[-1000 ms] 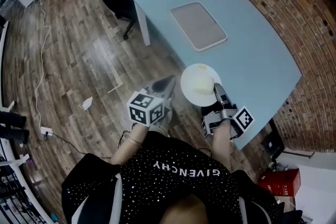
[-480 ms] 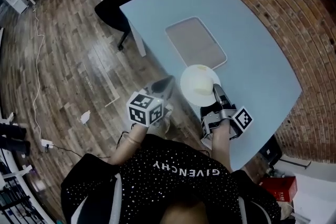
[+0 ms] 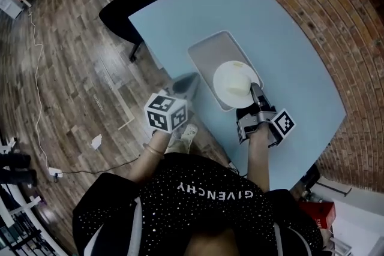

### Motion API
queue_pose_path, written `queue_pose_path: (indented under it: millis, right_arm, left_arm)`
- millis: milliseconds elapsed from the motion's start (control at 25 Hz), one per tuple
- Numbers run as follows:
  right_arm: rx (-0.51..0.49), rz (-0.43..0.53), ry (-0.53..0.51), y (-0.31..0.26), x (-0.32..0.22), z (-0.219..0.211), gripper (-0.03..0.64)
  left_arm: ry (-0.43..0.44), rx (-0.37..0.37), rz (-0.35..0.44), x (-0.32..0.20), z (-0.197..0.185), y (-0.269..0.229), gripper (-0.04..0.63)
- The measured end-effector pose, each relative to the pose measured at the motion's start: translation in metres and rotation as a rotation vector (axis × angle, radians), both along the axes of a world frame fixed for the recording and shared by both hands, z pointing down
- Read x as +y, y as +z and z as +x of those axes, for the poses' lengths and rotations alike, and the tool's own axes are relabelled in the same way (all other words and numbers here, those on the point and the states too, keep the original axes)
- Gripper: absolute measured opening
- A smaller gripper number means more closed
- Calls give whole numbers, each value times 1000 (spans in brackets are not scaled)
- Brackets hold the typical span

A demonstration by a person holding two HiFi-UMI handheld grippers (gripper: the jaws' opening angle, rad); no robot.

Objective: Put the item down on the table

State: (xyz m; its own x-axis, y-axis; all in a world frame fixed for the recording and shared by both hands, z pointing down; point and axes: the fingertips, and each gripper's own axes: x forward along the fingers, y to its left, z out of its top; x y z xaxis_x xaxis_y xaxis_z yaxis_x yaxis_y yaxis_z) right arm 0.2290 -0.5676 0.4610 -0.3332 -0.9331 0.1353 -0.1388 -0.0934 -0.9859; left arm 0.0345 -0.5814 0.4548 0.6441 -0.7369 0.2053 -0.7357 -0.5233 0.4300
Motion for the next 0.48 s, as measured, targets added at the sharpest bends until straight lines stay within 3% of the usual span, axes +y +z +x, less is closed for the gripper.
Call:
queue_pose_path:
  millis: [480]
  right_arm:
    - [120,-82,2,81,-120,-5,38]
  left_arm:
    - [5,-2,-13,-102,7,45,11]
